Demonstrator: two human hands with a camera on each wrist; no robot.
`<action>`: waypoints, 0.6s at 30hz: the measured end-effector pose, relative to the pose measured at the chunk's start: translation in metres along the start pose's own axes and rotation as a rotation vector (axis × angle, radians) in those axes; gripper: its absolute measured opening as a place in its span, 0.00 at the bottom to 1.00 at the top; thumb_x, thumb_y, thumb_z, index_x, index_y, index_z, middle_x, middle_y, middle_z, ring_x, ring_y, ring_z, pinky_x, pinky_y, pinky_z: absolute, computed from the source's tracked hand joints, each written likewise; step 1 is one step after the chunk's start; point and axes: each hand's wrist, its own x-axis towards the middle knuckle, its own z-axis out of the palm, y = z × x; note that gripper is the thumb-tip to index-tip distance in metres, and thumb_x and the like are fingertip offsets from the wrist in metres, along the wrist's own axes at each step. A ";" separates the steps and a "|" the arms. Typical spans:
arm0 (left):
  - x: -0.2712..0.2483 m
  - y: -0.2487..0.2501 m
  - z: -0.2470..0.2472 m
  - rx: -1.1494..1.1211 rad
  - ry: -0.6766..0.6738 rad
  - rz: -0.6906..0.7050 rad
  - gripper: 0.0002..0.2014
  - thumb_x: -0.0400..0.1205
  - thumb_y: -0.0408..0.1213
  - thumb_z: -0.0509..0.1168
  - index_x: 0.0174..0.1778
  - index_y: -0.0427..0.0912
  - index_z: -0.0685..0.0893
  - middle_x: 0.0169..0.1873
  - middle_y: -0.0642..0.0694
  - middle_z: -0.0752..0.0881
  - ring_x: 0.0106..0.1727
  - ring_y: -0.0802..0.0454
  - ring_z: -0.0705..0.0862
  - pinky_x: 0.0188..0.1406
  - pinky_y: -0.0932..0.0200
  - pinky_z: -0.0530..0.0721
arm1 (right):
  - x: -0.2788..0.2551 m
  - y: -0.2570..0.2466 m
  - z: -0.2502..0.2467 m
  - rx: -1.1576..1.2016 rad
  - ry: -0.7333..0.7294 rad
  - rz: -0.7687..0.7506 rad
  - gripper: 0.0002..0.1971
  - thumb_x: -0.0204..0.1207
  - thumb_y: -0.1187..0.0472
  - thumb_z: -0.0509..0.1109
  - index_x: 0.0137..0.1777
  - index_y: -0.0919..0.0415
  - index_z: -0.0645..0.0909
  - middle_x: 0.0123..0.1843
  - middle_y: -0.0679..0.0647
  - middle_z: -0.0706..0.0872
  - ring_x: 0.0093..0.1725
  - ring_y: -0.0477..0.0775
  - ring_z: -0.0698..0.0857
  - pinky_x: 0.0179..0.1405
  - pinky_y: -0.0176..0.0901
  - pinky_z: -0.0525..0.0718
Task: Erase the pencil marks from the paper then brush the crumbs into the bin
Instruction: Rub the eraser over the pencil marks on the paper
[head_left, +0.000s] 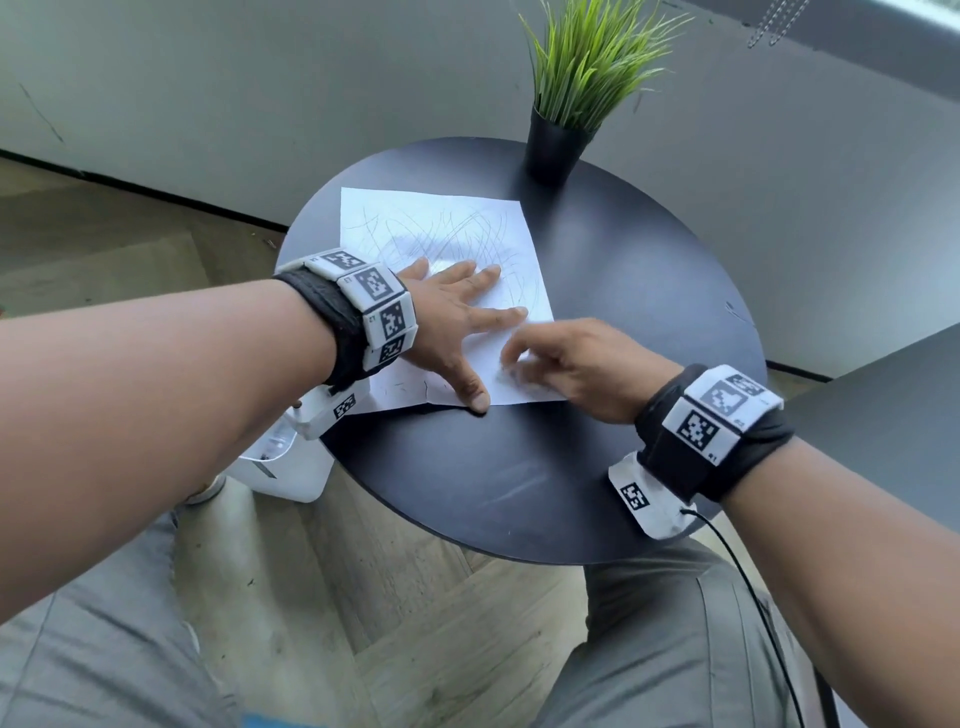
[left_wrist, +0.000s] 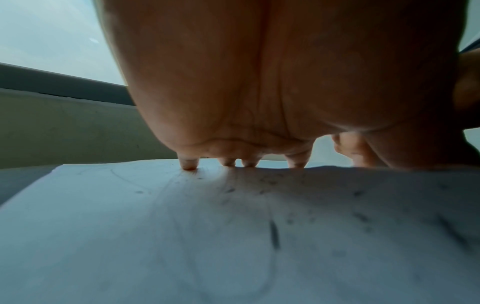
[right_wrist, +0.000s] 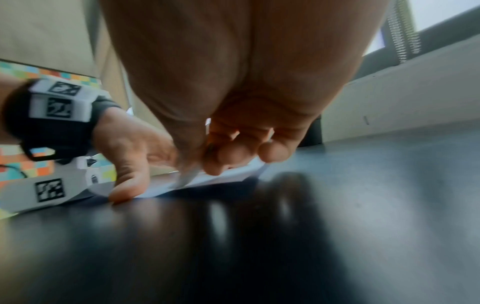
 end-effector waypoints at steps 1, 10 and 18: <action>0.000 0.000 0.000 0.008 -0.001 -0.003 0.60 0.63 0.81 0.67 0.85 0.74 0.38 0.87 0.48 0.30 0.88 0.46 0.30 0.84 0.30 0.37 | -0.002 -0.003 0.001 0.039 -0.075 -0.039 0.05 0.82 0.54 0.69 0.55 0.46 0.84 0.36 0.38 0.82 0.39 0.42 0.79 0.43 0.34 0.77; 0.002 -0.001 0.000 0.028 0.001 -0.021 0.60 0.63 0.82 0.66 0.85 0.74 0.37 0.87 0.49 0.30 0.88 0.46 0.31 0.84 0.29 0.38 | -0.007 0.001 0.002 0.031 -0.079 -0.061 0.05 0.82 0.54 0.68 0.54 0.46 0.84 0.46 0.42 0.85 0.48 0.47 0.80 0.53 0.43 0.79; -0.002 0.003 -0.005 0.029 0.014 -0.052 0.58 0.62 0.82 0.66 0.84 0.76 0.41 0.89 0.49 0.35 0.89 0.44 0.36 0.86 0.32 0.43 | -0.002 0.021 0.007 -0.039 0.260 0.226 0.05 0.81 0.49 0.66 0.53 0.46 0.80 0.48 0.45 0.86 0.51 0.54 0.81 0.54 0.51 0.80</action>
